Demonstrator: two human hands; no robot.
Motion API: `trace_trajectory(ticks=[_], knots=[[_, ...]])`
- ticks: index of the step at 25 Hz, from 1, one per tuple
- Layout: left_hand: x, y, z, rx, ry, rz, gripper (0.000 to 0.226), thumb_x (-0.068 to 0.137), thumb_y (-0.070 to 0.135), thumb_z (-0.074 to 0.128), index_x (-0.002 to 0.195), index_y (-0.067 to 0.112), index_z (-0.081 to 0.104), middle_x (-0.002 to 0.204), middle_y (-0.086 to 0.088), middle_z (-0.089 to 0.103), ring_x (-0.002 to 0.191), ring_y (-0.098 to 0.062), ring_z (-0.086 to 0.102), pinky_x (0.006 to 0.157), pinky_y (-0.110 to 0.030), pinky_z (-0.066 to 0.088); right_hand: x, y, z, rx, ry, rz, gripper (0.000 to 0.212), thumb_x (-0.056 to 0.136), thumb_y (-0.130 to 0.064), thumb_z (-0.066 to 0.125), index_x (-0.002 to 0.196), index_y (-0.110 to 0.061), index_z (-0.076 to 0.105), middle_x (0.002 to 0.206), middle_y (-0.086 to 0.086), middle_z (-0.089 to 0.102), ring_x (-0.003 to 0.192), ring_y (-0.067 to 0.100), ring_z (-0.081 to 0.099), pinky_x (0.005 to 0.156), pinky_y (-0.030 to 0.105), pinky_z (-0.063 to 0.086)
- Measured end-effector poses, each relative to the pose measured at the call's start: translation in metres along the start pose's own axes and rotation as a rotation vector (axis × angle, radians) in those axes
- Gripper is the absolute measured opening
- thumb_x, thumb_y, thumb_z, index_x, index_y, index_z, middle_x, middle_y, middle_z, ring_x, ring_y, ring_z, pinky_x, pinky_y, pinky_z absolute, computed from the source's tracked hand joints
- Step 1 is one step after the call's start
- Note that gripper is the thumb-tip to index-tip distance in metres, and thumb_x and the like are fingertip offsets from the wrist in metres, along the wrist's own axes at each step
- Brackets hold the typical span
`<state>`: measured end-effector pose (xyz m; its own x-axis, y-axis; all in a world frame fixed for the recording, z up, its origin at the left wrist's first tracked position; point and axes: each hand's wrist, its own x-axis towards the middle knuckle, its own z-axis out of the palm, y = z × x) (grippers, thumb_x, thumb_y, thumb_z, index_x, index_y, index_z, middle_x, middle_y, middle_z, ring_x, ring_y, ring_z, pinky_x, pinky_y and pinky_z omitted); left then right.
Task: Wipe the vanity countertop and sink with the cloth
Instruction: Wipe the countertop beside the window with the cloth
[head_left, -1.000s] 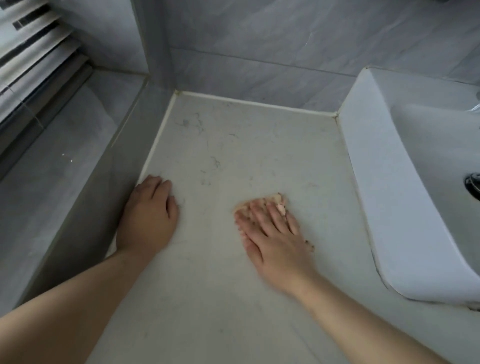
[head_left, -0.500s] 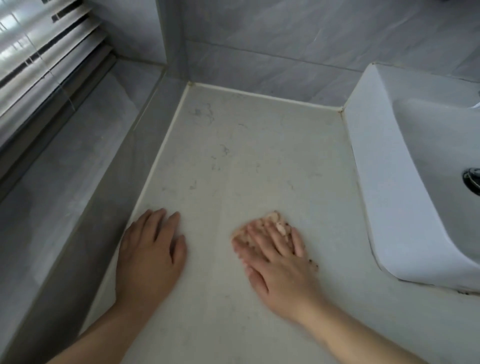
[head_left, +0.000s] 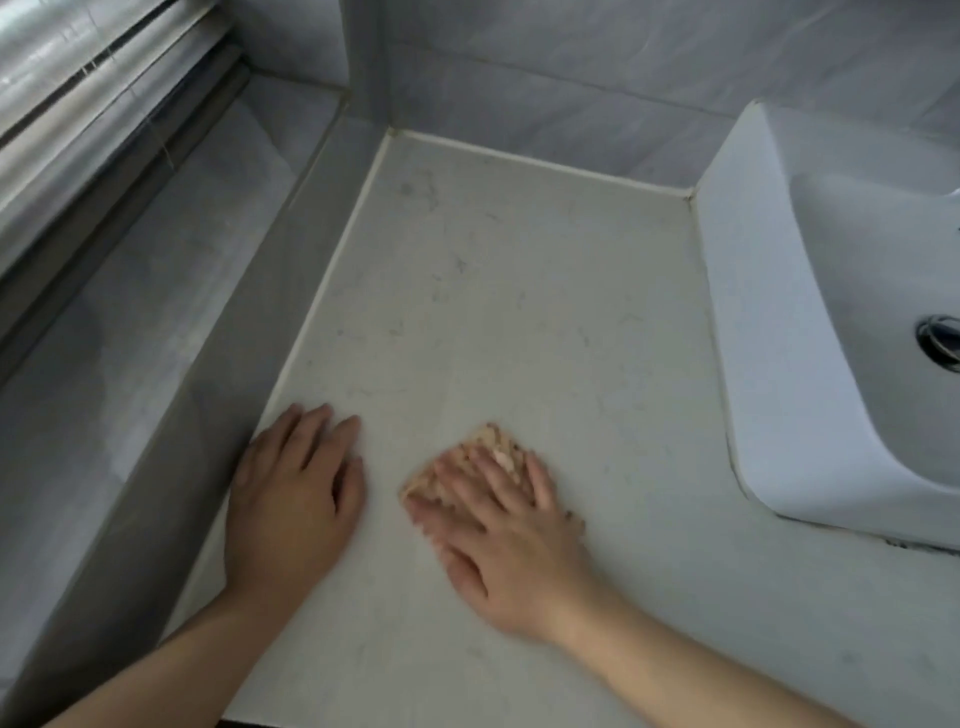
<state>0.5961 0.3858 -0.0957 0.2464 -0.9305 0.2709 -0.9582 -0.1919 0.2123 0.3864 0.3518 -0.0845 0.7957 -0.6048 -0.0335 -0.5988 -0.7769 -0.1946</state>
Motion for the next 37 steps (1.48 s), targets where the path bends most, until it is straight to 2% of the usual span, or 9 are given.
trace_trajectory(ticks=[6,9,11,17,19,25,27,31,37], knots=[[0.002,0.005,-0.001,0.07,-0.028,-0.094,0.052,0.083,0.035,0.035,0.119,0.007,0.061,0.126,-0.016,0.058,0.119,-0.034,0.051,0.096,-0.048,0.037,0.13,0.069,-0.018,0.047,0.035,0.582,0.051,0.096,-0.041,0.02,0.147,-0.041,0.014,0.159,-0.006,0.01,0.146,0.021,0.005,0.114,0.053,0.002],[0.002,0.006,-0.003,0.08,-0.027,-0.087,0.051,0.082,0.034,0.036,0.116,0.007,0.062,0.125,-0.016,0.059,0.117,-0.035,0.052,0.094,-0.048,0.037,0.085,0.009,-0.003,-0.005,0.103,0.175,0.052,0.09,-0.042,0.026,0.14,-0.037,0.039,0.149,-0.003,0.039,0.139,0.024,0.033,0.11,0.054,0.018],[0.004,0.007,-0.004,0.101,-0.032,-0.093,0.051,0.081,0.034,0.036,0.115,0.007,0.063,0.125,-0.016,0.059,0.117,-0.035,0.053,0.093,-0.047,0.036,0.087,0.026,-0.008,-0.055,0.073,0.075,0.05,0.092,-0.041,0.026,0.141,-0.039,0.036,0.15,-0.005,0.036,0.14,0.022,0.031,0.11,0.055,0.019],[0.004,0.007,-0.005,0.095,-0.047,-0.093,0.05,0.079,0.034,0.039,0.115,0.009,0.064,0.126,-0.013,0.059,0.117,-0.032,0.053,0.094,-0.043,0.031,0.233,0.13,-0.039,0.089,-0.021,0.734,0.051,0.098,-0.038,0.017,0.148,-0.038,0.006,0.159,-0.006,-0.003,0.146,0.023,-0.006,0.107,0.068,-0.004],[0.005,0.006,-0.005,0.08,-0.045,-0.089,0.05,0.078,0.034,0.04,0.114,0.009,0.064,0.126,-0.012,0.059,0.117,-0.031,0.052,0.094,-0.043,0.031,0.25,0.098,-0.035,0.089,-0.02,0.635,0.051,0.099,-0.036,0.018,0.149,-0.036,0.007,0.159,-0.006,-0.002,0.146,0.025,-0.007,0.107,0.066,-0.006],[0.002,0.004,-0.003,-0.07,0.032,-0.129,0.037,0.074,0.026,0.04,0.106,0.01,0.051,0.115,-0.015,0.061,0.116,-0.028,0.047,0.096,-0.039,0.031,0.17,0.002,-0.013,-0.001,-0.063,-0.067,0.048,0.1,-0.043,0.019,0.148,-0.039,0.015,0.158,-0.013,0.01,0.146,0.017,0.0,0.113,0.05,-0.007],[0.003,0.004,-0.003,-0.056,0.03,-0.114,0.04,0.076,0.024,0.038,0.11,0.009,0.052,0.116,-0.015,0.061,0.115,-0.03,0.051,0.096,-0.04,0.03,0.144,0.043,-0.018,-0.047,-0.072,0.025,0.05,0.096,-0.047,0.013,0.146,-0.044,0.016,0.158,-0.015,0.01,0.146,0.016,0.002,0.113,0.047,-0.003],[0.005,0.007,-0.004,0.039,-0.01,-0.056,0.043,0.082,0.026,0.036,0.112,0.01,0.061,0.121,-0.011,0.06,0.116,-0.035,0.052,0.096,-0.045,0.031,0.099,0.095,-0.021,-0.053,0.043,0.631,0.05,0.097,-0.045,0.017,0.146,-0.041,0.019,0.158,-0.011,0.014,0.146,0.018,0.01,0.115,0.049,0.003],[0.004,0.006,-0.002,0.057,-0.034,0.059,0.041,0.082,0.024,0.036,0.106,0.008,0.064,0.114,-0.013,0.064,0.11,-0.032,0.058,0.091,-0.042,0.035,0.024,-0.013,0.011,0.005,0.224,0.119,0.045,0.085,-0.029,0.039,0.126,-0.025,0.059,0.134,-0.001,0.057,0.125,0.021,0.051,0.102,0.035,0.03]])
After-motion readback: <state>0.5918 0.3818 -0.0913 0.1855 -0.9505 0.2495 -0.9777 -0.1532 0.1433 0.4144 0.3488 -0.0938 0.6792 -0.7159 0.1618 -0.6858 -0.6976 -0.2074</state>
